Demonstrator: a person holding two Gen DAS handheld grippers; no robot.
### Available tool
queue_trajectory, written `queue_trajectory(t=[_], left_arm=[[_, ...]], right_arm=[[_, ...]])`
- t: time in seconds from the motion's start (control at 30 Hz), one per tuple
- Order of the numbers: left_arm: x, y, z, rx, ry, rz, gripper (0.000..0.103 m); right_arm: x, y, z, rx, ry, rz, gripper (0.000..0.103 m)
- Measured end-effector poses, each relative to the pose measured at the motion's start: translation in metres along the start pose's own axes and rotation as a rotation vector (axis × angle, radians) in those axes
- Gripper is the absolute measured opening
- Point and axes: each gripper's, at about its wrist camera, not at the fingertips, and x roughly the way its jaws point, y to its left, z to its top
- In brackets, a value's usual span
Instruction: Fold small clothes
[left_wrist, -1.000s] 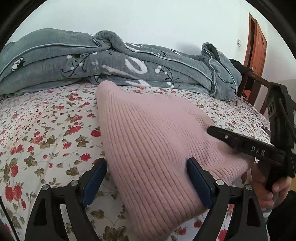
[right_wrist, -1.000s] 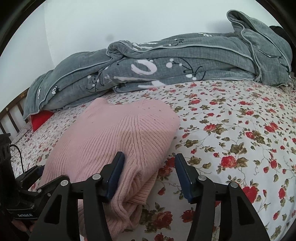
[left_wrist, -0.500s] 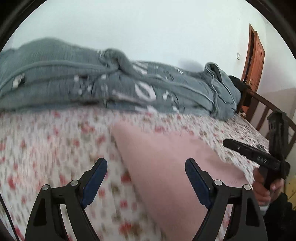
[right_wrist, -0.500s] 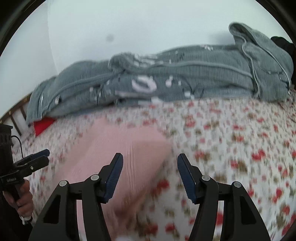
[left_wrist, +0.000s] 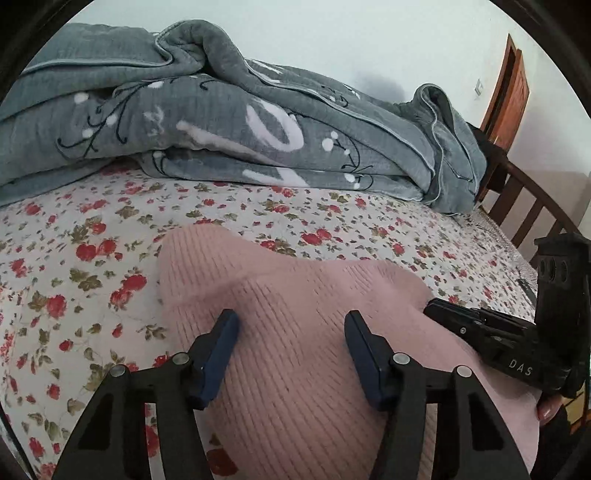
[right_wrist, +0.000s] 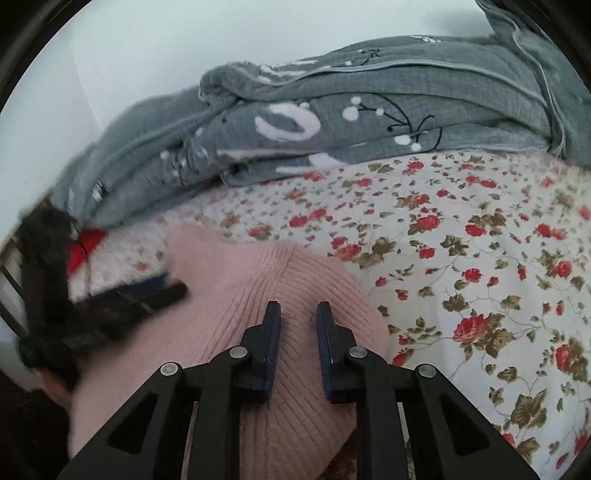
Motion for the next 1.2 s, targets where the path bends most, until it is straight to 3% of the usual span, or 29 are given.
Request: queue_trajectory(t=[0.2,0.3,0.43,0.5,0.63,0.73,0.83,0.93,1.1,1.2], left_arm=[[-0.002,-0.006,-0.001,0.017,-0.002,0.027,0.061],[-0.01,-0.015,-0.005,0.045,0.017,0.068,0.064],[-0.04,-0.04,-0.026,0.076,-0.014,0.096,0.066],[-0.061,-0.058,-0.041,0.115,-0.055,0.159,0.067],[-0.094,-0.081,-0.069,0.138,-0.067,0.12,0.07],[-0.1,-0.095,-0.089,0.17,-0.045,0.196,0.071],[-0.106,-0.097,-0.107,0.109,-0.01,0.232,0.071],[-0.126,-0.105,-0.121,0.044,-0.02,0.179,0.07],[-0.149,-0.131,-0.136,0.009,-0.019,0.289,0.07],[-0.168,-0.144,-0.141,-0.03,-0.035,0.29,0.07]], right_arm=[[0.0,0.0,-0.001,-0.012,0.005,-0.024,0.019],[-0.006,-0.003,-0.002,0.005,-0.008,-0.026,0.025],[-0.024,-0.001,-0.005,0.012,-0.027,-0.061,0.029],[-0.058,0.01,-0.017,-0.026,-0.091,-0.067,0.029],[-0.082,0.025,-0.037,-0.104,-0.112,-0.048,0.029],[-0.091,0.031,-0.059,-0.174,-0.089,-0.104,0.032],[-0.096,0.018,-0.072,-0.116,-0.049,-0.138,0.039],[-0.114,0.019,-0.081,-0.08,-0.047,-0.157,0.041],[-0.152,0.029,-0.098,-0.065,-0.05,-0.185,0.044],[-0.173,0.027,-0.103,-0.024,-0.038,-0.169,0.055]])
